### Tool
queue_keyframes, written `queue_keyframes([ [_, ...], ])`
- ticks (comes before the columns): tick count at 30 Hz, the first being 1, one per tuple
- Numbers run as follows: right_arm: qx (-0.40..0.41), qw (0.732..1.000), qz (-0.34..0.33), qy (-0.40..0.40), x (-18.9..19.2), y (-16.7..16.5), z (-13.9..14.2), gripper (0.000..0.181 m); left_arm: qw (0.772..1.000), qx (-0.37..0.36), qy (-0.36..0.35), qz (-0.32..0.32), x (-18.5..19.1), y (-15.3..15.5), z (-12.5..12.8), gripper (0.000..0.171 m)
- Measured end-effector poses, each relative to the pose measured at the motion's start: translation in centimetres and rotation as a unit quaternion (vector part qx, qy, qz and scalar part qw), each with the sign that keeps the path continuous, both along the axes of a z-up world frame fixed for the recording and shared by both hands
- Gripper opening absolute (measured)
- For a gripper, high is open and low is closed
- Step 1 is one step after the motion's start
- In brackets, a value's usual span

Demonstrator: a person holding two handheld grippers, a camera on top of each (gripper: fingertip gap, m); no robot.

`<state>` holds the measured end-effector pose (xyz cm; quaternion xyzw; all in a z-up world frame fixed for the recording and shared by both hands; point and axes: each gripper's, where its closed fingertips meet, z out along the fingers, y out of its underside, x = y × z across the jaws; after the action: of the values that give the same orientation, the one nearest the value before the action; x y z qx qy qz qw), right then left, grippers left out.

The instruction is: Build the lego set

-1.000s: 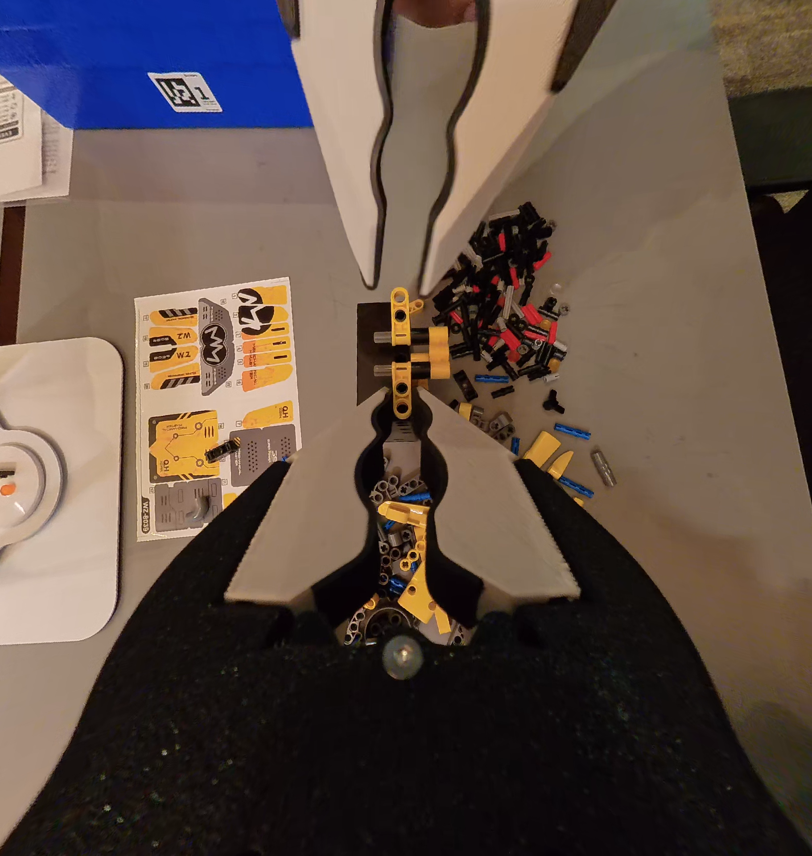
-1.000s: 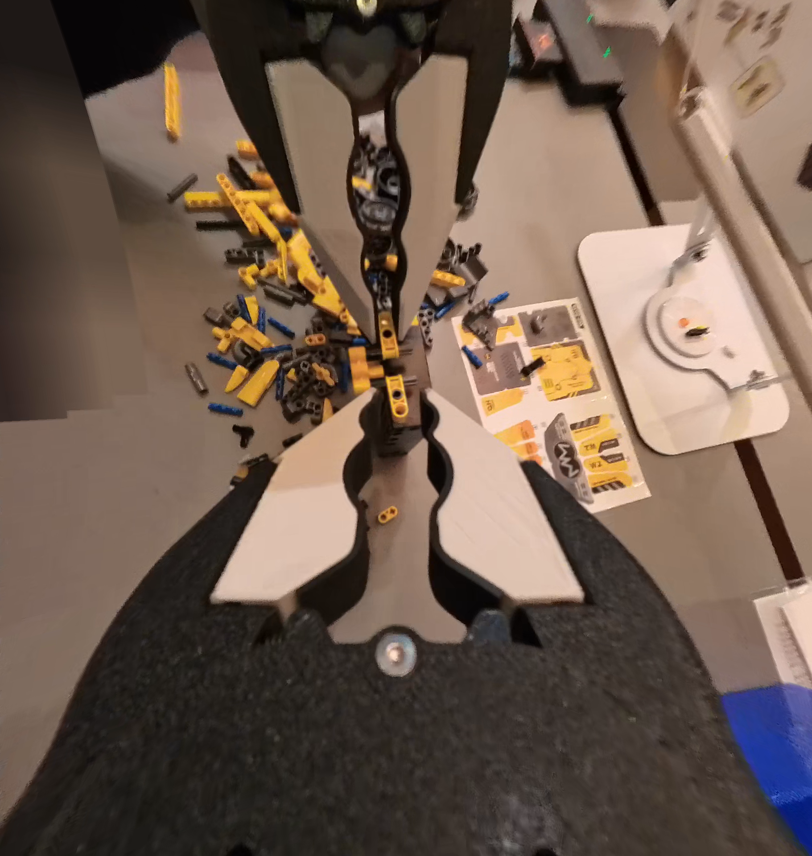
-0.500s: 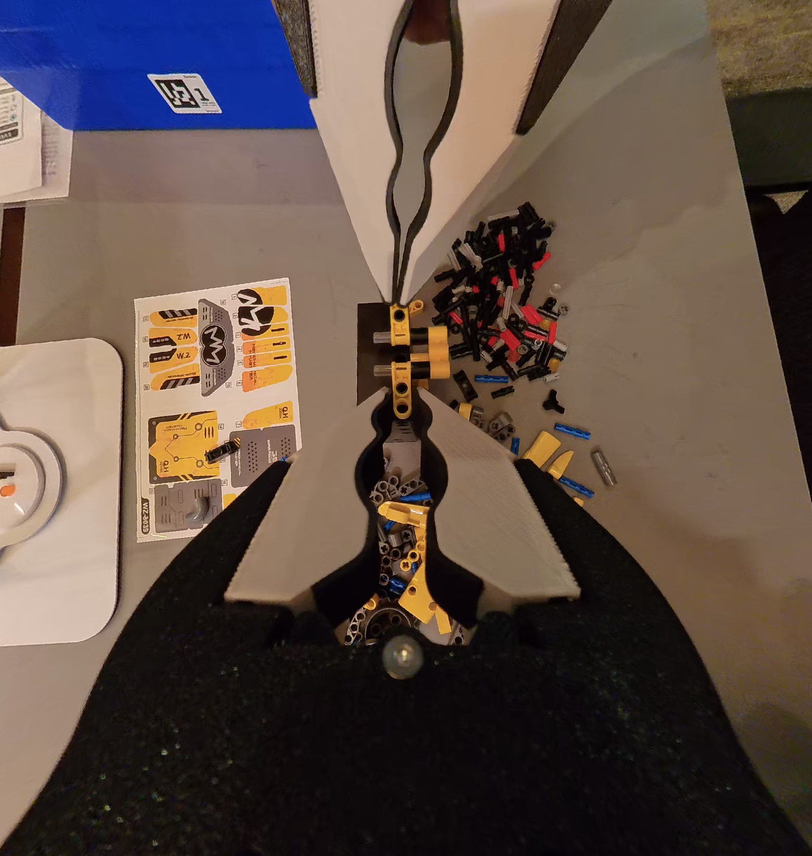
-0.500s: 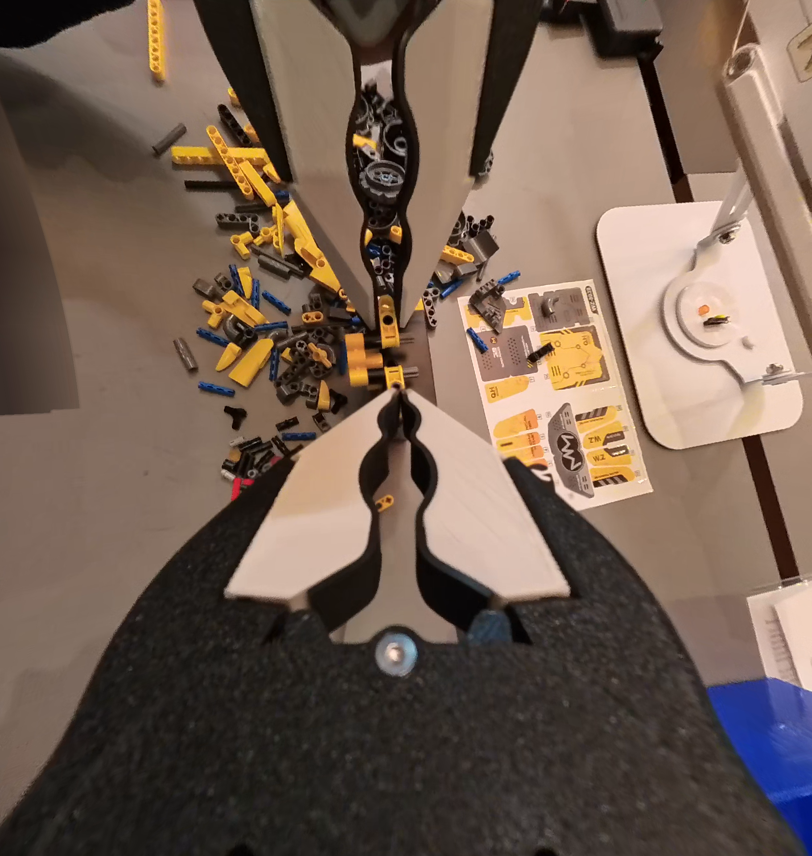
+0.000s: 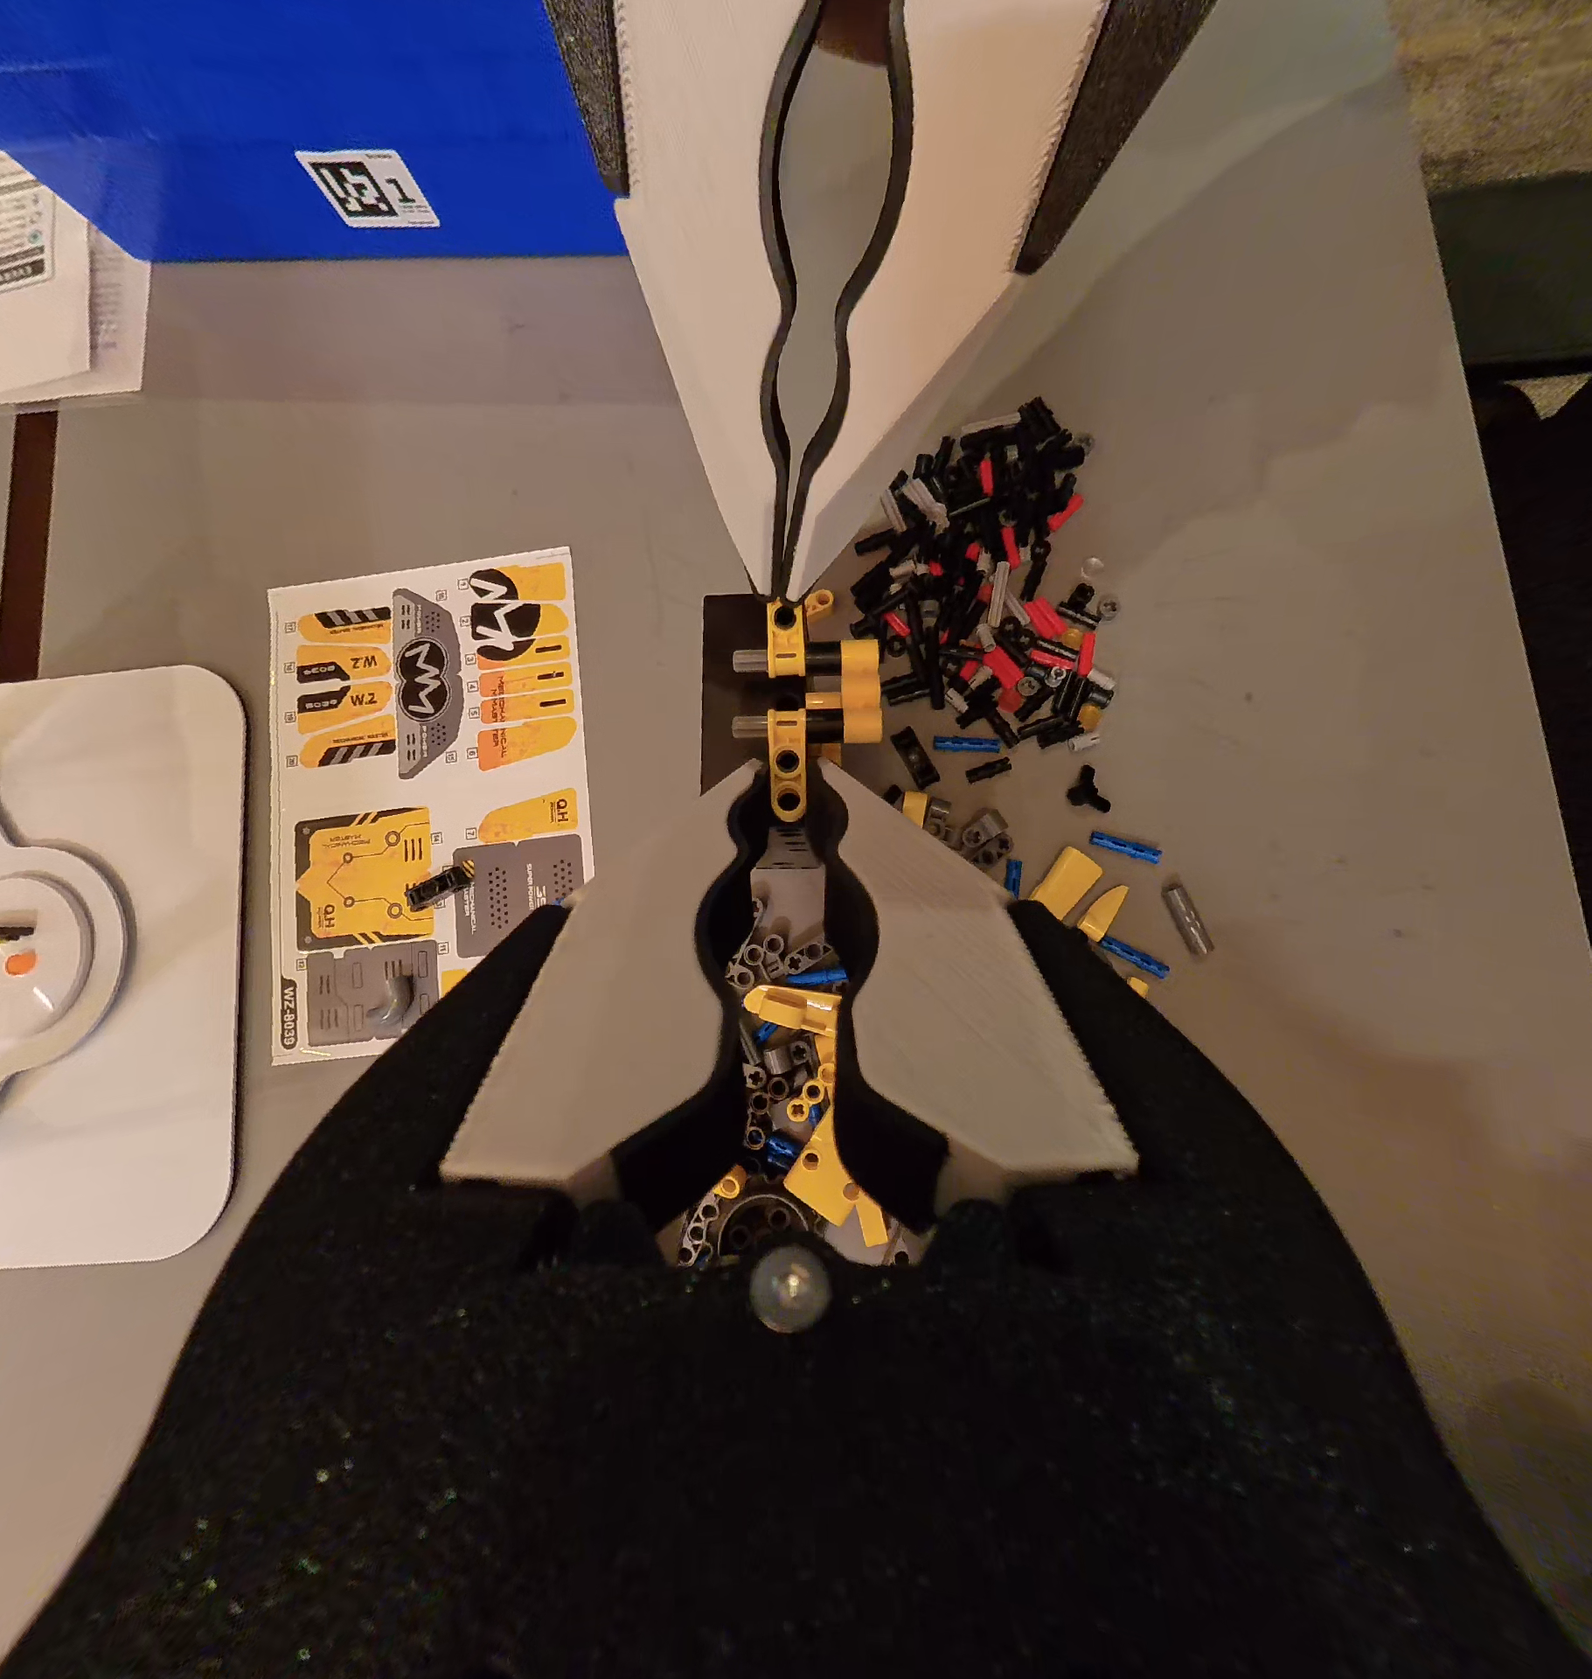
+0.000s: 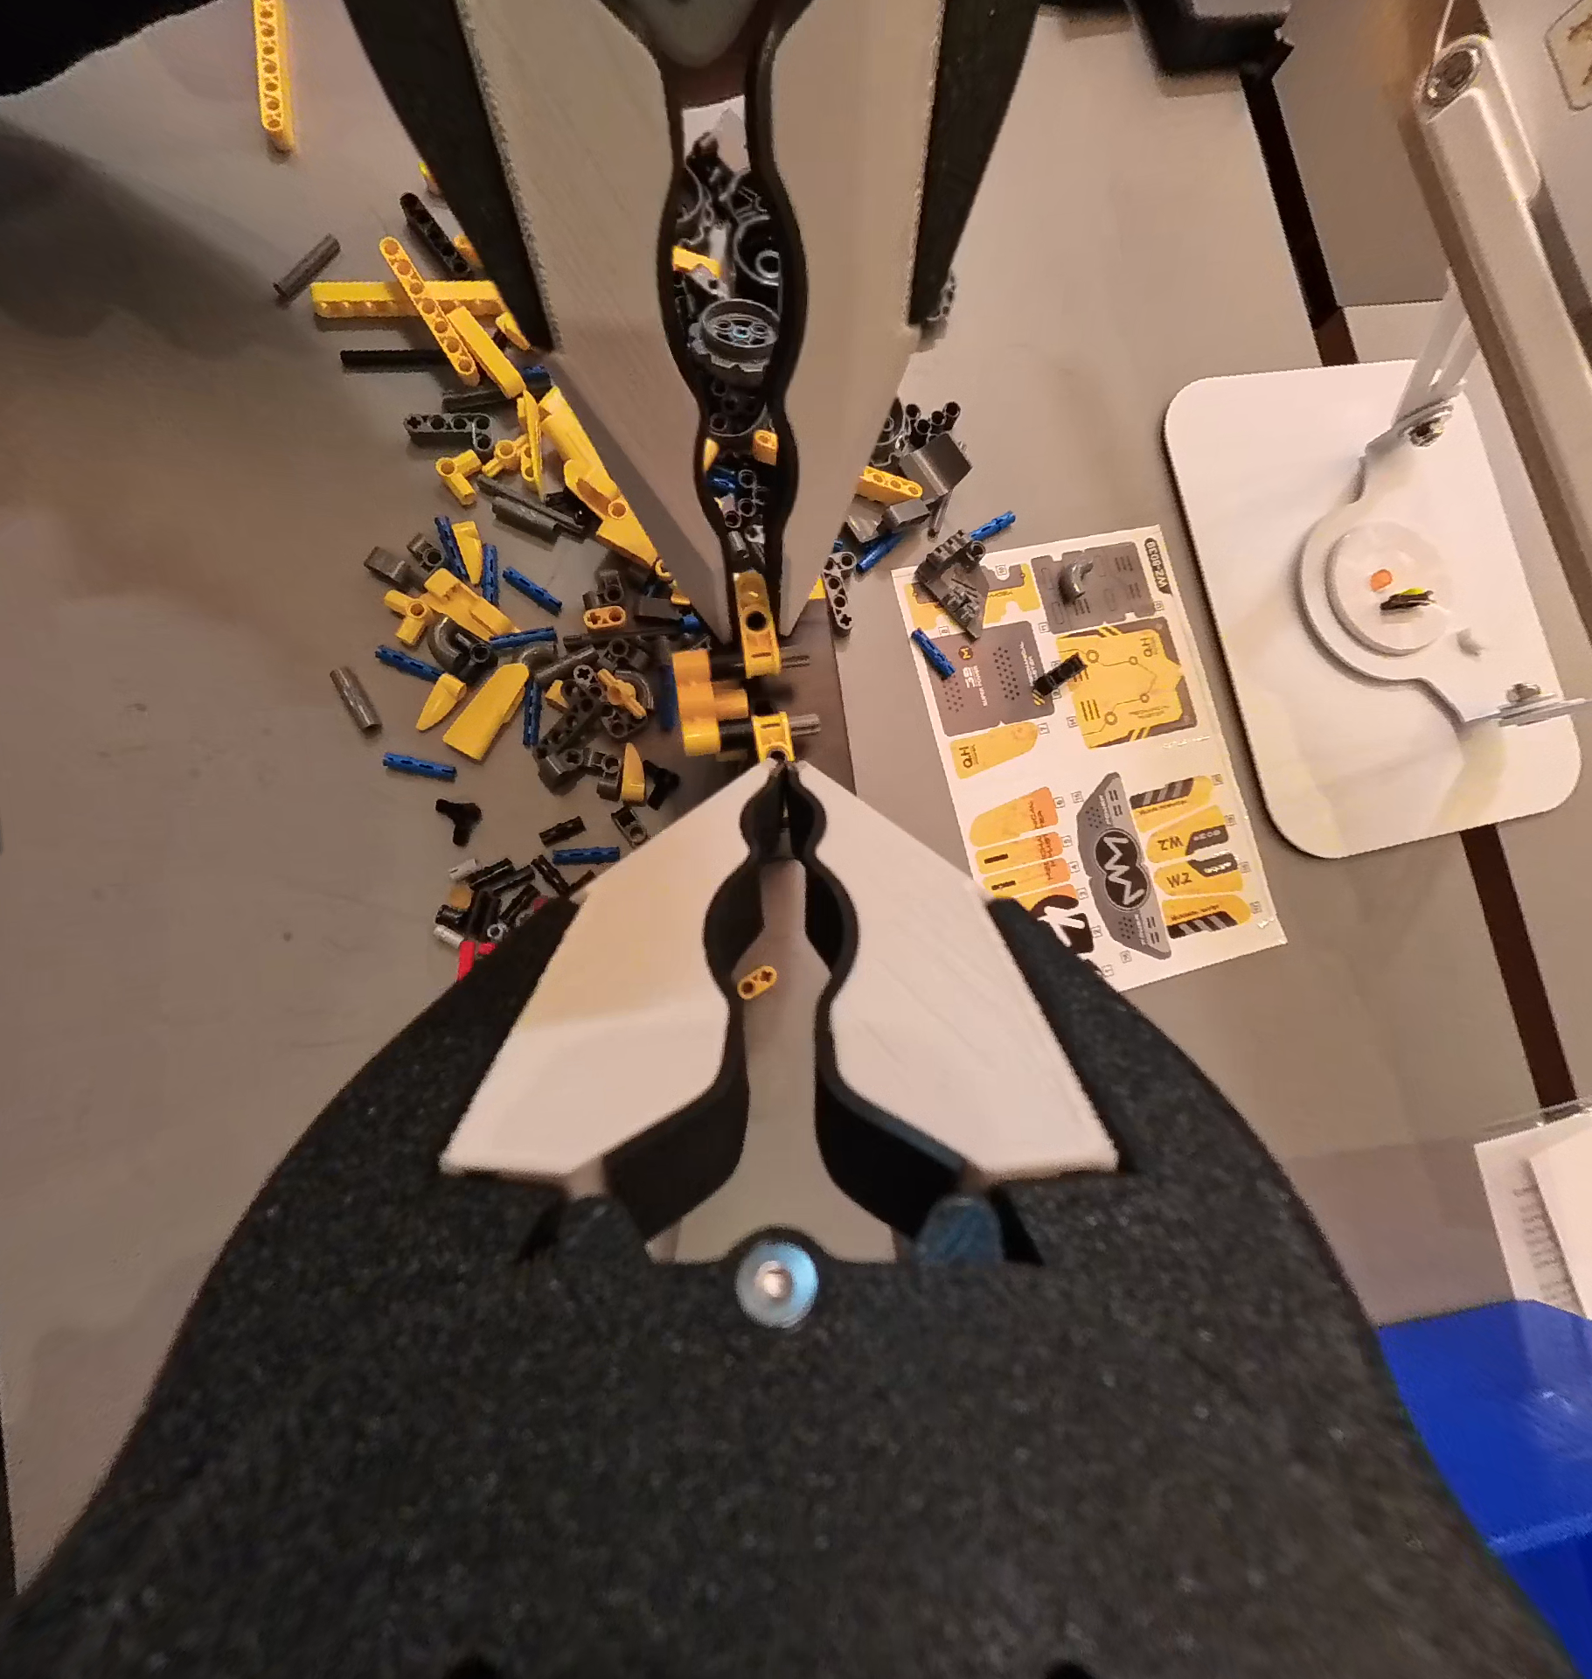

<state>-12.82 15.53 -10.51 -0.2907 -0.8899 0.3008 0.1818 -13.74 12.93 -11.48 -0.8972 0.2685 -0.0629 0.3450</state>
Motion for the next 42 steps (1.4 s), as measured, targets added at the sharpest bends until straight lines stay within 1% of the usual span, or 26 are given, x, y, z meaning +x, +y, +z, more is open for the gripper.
queue_keyframes([
  [6, 0.020, 1.000, 0.000, -0.019, 0.0, 0.0, -0.1, 0.000, 1.000, 0.000, -0.001, 0.000, -0.1, 0.0, -0.1, 0.007],
  [10, 0.028, 0.999, 0.001, -0.026, -0.2, -0.2, -0.1, 0.000, 1.000, 0.003, 0.013, -0.003, -0.1, -0.1, -0.1, 0.006],
  [13, 0.053, 0.998, 0.002, -0.040, 0.0, 0.1, -0.9, 0.000, 1.000, 0.007, 0.007, -0.005, 0.0, 0.1, 0.0, 0.007],
  [18, 0.054, 0.998, 0.005, -0.014, 0.2, -0.2, -0.8, 0.000, 0.999, -0.003, 0.037, -0.007, 0.1, -0.1, -0.1, 0.006],
  [22, 0.062, 0.998, 0.009, -0.011, 0.1, -0.1, -0.7, 0.000, 0.999, -0.010, 0.035, -0.005, 0.1, -0.1, -0.1, 0.006],
  [24, 0.067, 0.998, 0.010, 0.010, -0.1, -0.1, -0.5, 0.000, 0.999, -0.010, 0.031, -0.004, 0.1, -0.1, -0.1, 0.007],
  [28, 0.042, 0.998, -0.001, 0.053, -1.1, -0.3, 1.1, 0.001, 1.000, -0.011, 0.018, -0.004, 0.2, -0.2, 0.0, 0.007],
  [30, 0.018, 0.999, 0.002, 0.045, -1.3, -0.9, 1.2, 0.001, 1.000, -0.009, 0.018, -0.001, 0.2, -0.1, 0.0, 0.007],
  [35, -0.004, 0.999, 0.020, 0.027, -1.7, -1.9, 1.0, 0.005, 1.000, -0.004, 0.021, 0.006, -0.1, 0.0, -0.3, 0.007],
  [36, -0.009, 0.999, 0.024, 0.026, -1.7, -2.2, 1.2, 0.005, 1.000, -0.005, 0.027, 0.012, -0.3, 0.0, -0.6, 0.009],
  [42, 0.004, 0.999, 0.033, 0.023, -1.9, -2.9, 1.1, 0.006, 1.000, 0.010, -0.003, 0.014, 0.0, -0.4, -0.5, 0.023],
])
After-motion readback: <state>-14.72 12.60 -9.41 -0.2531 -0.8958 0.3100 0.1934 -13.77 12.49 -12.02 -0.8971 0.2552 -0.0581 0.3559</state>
